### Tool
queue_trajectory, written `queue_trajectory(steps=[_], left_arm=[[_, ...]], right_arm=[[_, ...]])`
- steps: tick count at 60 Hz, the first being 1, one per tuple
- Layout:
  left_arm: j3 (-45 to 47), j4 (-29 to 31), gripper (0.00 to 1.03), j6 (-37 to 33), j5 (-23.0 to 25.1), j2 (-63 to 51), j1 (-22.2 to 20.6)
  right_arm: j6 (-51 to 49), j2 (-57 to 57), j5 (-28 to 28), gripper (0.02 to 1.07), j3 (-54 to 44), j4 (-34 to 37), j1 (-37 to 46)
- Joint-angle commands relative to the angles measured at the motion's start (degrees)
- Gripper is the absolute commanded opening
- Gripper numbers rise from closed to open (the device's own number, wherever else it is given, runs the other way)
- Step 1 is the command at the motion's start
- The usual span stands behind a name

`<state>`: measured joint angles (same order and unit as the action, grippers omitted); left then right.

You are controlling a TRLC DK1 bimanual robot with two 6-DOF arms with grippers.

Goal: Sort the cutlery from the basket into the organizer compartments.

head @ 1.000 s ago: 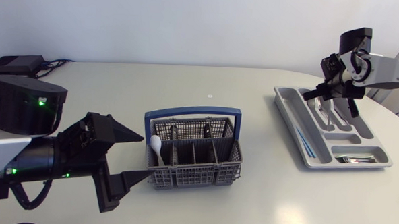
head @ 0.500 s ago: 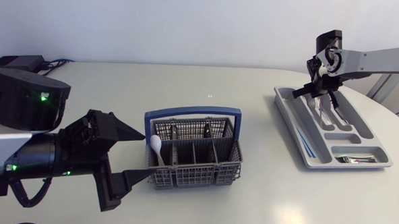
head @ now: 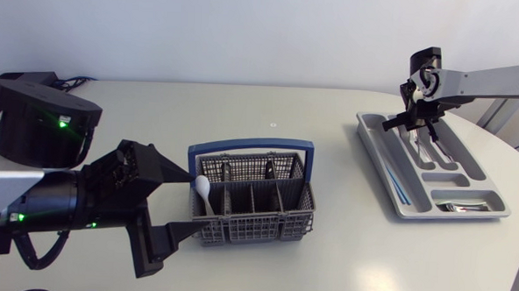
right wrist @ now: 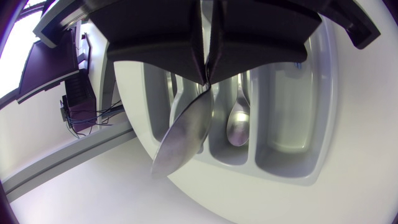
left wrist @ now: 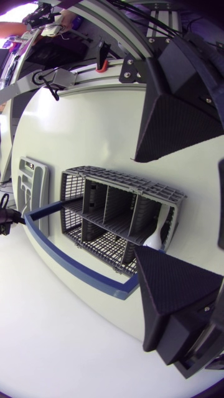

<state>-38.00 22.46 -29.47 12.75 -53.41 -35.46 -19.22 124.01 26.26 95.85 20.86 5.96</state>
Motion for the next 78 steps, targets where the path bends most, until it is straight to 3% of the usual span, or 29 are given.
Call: queue_trajectory(steps=[1, 41, 55, 63, 69, 78], left_arm=[[-2.08, 0.39, 0.92, 1.61, -0.54, -0.91, -0.66], [-2.17, 1.8, 0.92, 1.7, -1.33, -0.21, -1.28], [-2.26, 1.8, 0.92, 1.79, -1.68, -0.21, -1.8], [-2.26, 1.8, 0.92, 1.79, -1.68, -0.03, -1.54], [-2.26, 1.89, 0.92, 1.7, -1.77, 0.94, -0.57], [-1.99, 2.24, 0.92, 1.52, -1.86, 2.17, 1.54]], right_arm=[[1.73, 1.85, 0.72, 0.08, 1.18, 0.49, 0.2], [3.4, 7.48, 0.02, 0.14, 4.78, 2.78, 0.02], [3.58, 9.06, 0.02, 0.35, 5.84, 2.96, 0.2], [3.84, 5.37, -0.95, 0.46, 3.73, 2.69, 0.2], [3.75, 0.54, -1.74, 0.46, 0.56, 2.16, -0.07], [2.35, -12.47, -3.15, 0.5, -11.65, -2.14, -3.58]])
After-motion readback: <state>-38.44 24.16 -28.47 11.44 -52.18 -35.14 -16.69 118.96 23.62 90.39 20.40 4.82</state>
